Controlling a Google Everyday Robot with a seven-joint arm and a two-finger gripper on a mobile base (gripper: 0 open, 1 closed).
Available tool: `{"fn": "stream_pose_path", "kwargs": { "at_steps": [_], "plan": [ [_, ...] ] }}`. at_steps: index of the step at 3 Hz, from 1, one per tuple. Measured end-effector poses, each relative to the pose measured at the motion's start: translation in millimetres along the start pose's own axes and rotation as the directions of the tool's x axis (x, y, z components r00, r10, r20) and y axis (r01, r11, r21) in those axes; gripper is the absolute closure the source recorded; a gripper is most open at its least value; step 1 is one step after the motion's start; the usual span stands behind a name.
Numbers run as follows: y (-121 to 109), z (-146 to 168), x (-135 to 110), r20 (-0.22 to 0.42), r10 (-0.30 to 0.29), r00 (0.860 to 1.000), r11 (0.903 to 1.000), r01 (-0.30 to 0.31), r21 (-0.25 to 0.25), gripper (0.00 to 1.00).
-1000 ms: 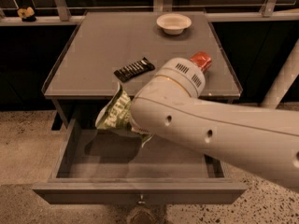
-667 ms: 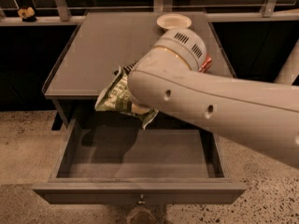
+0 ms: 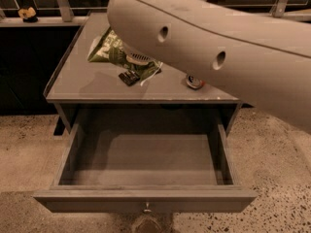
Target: Pick green jalapeno chip bag from top drawer and place on counter
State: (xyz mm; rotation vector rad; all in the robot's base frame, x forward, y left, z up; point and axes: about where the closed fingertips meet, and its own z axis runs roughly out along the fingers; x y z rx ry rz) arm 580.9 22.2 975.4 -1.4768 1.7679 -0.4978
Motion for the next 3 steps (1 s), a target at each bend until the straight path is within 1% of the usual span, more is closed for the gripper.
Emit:
{"fn": "stream_pose_path", "kwargs": {
  "at_steps": [1,2,3],
  "plan": [
    [0.0,0.0,0.0,0.0,0.0,1.0,1.0,0.0,0.0,1.0],
    [-8.0,14.3,3.1,-0.01,0.001,1.0,1.0,-0.001,-0.002,1.0],
    [-37.1,48.6,7.6,0.013,0.021,1.0,0.9996,-0.021,-0.02,1.0]
  ]
}}
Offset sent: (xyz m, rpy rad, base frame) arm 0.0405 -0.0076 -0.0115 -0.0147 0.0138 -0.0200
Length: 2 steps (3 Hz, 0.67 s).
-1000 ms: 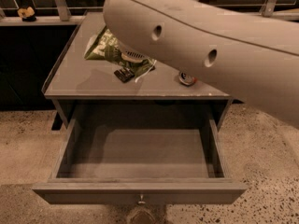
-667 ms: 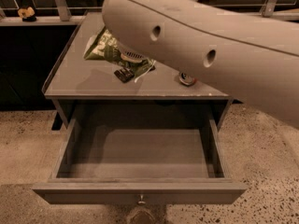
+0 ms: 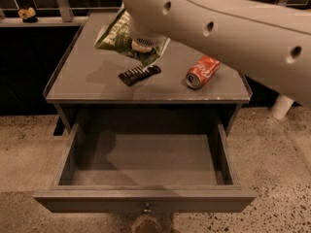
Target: Pick green jalapeno chip bag from top drawer and place on counter
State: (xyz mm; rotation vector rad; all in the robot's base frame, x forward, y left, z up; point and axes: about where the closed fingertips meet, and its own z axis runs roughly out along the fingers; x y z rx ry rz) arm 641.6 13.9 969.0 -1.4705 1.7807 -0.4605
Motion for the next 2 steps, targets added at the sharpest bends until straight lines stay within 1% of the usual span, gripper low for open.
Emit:
{"fn": "stream_pose_path", "kwargs": {
  "at_steps": [1,2],
  "plan": [
    [-40.4,42.8,20.5,0.067,0.057,0.996,0.9979,-0.055,-0.035,1.0],
    [-56.3,45.9,0.5,0.15,0.062,0.987,0.997,-0.054,-0.056,1.0]
  ]
}}
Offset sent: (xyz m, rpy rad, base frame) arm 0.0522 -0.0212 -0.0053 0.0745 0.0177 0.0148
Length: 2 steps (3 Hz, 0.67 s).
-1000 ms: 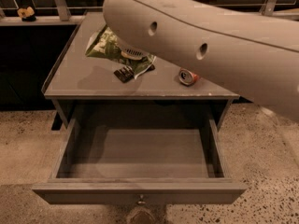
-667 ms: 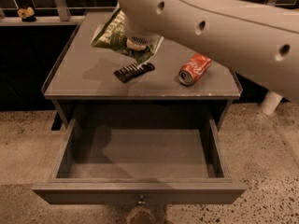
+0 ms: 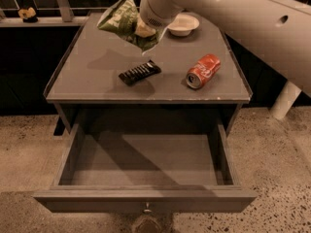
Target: Pick green jalapeno chip bag from top drawer and place on counter
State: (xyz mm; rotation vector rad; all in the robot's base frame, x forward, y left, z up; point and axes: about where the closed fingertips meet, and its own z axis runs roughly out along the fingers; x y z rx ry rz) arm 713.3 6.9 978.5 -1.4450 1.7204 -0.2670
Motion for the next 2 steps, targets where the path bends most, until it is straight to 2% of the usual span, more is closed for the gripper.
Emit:
{"fn": "stream_pose_path", "kwargs": {
  "at_steps": [1,2],
  "plan": [
    [-0.4,-1.2,-0.7,0.001,-0.001,1.0,1.0,0.001,0.002,1.0],
    [-16.0,4.8,3.7,-0.01,-0.007,1.0,1.0,0.007,-0.004,1.0]
  ]
}}
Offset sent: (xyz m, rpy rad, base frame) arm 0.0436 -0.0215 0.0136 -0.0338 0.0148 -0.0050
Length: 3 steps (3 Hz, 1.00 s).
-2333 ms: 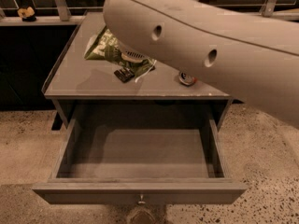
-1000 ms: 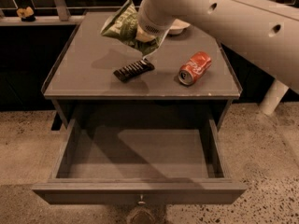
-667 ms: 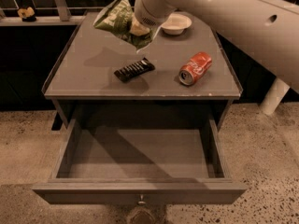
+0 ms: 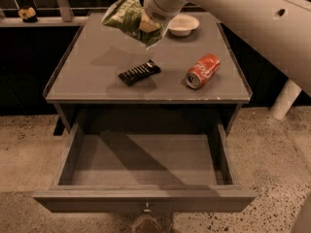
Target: Pick green jalapeno chip bag from top drawer and place on counter
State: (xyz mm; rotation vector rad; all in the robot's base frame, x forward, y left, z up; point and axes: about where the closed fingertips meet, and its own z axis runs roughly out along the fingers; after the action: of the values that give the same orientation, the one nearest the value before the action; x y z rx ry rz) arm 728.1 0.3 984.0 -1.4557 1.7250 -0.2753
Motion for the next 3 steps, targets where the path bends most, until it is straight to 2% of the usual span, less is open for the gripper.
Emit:
{"fn": "stream_pose_path", "kwargs": {
  "at_steps": [1,2,3],
  "plan": [
    [-26.4,29.6,19.8,-0.005,0.0,1.0,0.9996,0.0,-0.03,1.0],
    [-26.2,83.2,51.9,0.005,0.02,1.0,0.9911,-0.019,-0.132,1.0],
    [-10.4,130.3,71.6,0.055,0.096,0.994,0.9652,-0.08,-0.249,1.0]
  ]
}}
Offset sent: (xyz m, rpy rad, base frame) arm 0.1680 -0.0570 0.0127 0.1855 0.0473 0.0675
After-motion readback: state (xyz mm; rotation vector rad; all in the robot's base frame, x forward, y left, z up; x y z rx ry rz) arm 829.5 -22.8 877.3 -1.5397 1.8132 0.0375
